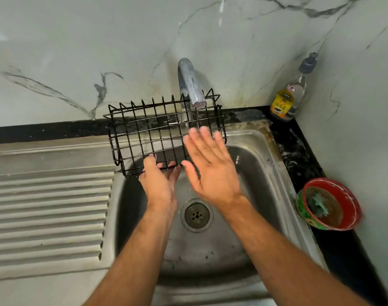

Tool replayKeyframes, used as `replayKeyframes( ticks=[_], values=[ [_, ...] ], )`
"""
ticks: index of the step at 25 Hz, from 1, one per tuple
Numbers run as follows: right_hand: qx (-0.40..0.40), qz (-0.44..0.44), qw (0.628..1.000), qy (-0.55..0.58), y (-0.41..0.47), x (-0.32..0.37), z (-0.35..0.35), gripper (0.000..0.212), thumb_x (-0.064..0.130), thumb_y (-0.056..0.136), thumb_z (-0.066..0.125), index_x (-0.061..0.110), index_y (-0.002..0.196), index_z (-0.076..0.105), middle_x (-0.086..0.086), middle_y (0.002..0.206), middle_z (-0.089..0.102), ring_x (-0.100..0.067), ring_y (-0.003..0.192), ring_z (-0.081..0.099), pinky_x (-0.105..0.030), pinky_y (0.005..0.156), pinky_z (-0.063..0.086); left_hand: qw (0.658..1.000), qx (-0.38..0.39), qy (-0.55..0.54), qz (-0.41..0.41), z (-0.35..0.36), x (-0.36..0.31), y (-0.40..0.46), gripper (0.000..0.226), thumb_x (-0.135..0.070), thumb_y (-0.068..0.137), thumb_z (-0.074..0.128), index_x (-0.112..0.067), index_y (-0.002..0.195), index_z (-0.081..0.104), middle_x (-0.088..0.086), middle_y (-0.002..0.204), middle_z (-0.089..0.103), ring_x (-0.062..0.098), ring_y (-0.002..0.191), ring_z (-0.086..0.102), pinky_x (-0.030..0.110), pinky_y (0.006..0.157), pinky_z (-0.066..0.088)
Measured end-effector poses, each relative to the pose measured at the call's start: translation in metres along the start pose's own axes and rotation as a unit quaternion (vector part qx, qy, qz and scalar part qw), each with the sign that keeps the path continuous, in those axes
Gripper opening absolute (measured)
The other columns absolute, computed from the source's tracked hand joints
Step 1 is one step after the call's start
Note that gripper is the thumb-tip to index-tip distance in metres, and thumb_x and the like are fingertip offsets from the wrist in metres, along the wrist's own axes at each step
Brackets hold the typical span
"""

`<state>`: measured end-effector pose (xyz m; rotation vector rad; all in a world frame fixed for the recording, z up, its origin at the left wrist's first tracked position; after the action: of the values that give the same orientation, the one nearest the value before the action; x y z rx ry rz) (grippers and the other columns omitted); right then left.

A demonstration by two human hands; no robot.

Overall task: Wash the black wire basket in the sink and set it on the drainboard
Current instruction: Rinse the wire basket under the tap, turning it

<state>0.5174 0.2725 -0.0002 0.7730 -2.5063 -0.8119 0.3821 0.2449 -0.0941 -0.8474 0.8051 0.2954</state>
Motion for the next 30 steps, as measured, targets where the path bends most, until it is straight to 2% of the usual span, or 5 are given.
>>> replayKeyframes(
  ticks=[10,15,19,26,30],
  values=[
    [0.187,0.233,0.953,-0.047,0.009,-0.049,0.017,0.085,0.067,0.096,0.005,0.013,0.159,-0.011,-0.011,0.165,-0.019,-0.033,0.153,-0.015,-0.056,0.123,-0.005,0.997,-0.033,0.071,0.005,-0.005,0.004,-0.014,0.056,-0.039,0.09,0.06,-0.004,0.131,0.044,0.011,0.111,0.055,0.021,0.082,0.066,0.047,0.087,0.062],
    [0.105,0.018,0.992,0.071,-0.005,0.009,0.002,0.054,0.041,0.103,0.041,0.014,0.15,0.046,-0.008,0.158,0.039,-0.023,0.149,0.032,-0.051,0.12,0.027,0.989,-0.022,0.149,-0.007,-0.009,-0.001,-0.016,0.081,-0.051,0.073,0.065,-0.007,0.138,0.044,0.014,0.125,0.06,0.027,0.098,0.069,0.051,0.09,0.06],
    [0.083,0.181,0.976,0.088,-0.009,-0.054,-0.015,0.074,0.06,0.088,0.057,0.035,0.154,0.036,-0.003,0.164,0.026,-0.028,0.152,0.018,-0.058,0.121,0.017,0.966,-0.032,0.245,0.072,-0.01,-0.027,-0.015,0.073,-0.053,0.058,0.065,-0.017,0.119,0.046,-0.002,0.091,0.063,0.028,0.087,0.071,0.055,0.088,0.059],
    [0.223,0.466,0.815,0.262,-0.052,-0.086,0.022,0.073,0.091,0.075,0.038,0.039,0.121,0.059,0.01,0.114,0.068,-0.016,0.111,0.063,-0.044,0.1,0.049,0.887,0.038,0.44,0.137,0.046,-0.062,-0.019,0.094,-0.061,0.056,0.063,-0.017,0.137,0.047,0.004,0.127,0.061,0.028,0.109,0.062,0.037,0.089,0.045],
    [0.166,0.621,0.682,0.35,-0.114,-0.074,0.046,0.08,0.084,0.087,0.031,0.028,0.138,0.054,0.006,0.141,0.056,-0.021,0.131,0.051,-0.051,0.112,0.039,0.854,0.172,0.486,0.067,0.09,-0.051,-0.016,0.067,-0.064,0.079,0.059,-0.017,0.127,0.061,-0.001,0.115,0.059,0.019,0.094,0.061,0.038,0.08,0.054]
  ],
)
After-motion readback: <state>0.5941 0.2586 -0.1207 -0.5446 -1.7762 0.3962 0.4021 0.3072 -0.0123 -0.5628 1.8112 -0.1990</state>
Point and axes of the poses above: each hand's wrist, its own y-axis towards the middle knuckle, its own z-axis out of the palm, x = y × z, the point moved 10 cm from there along y, towards the middle knuckle
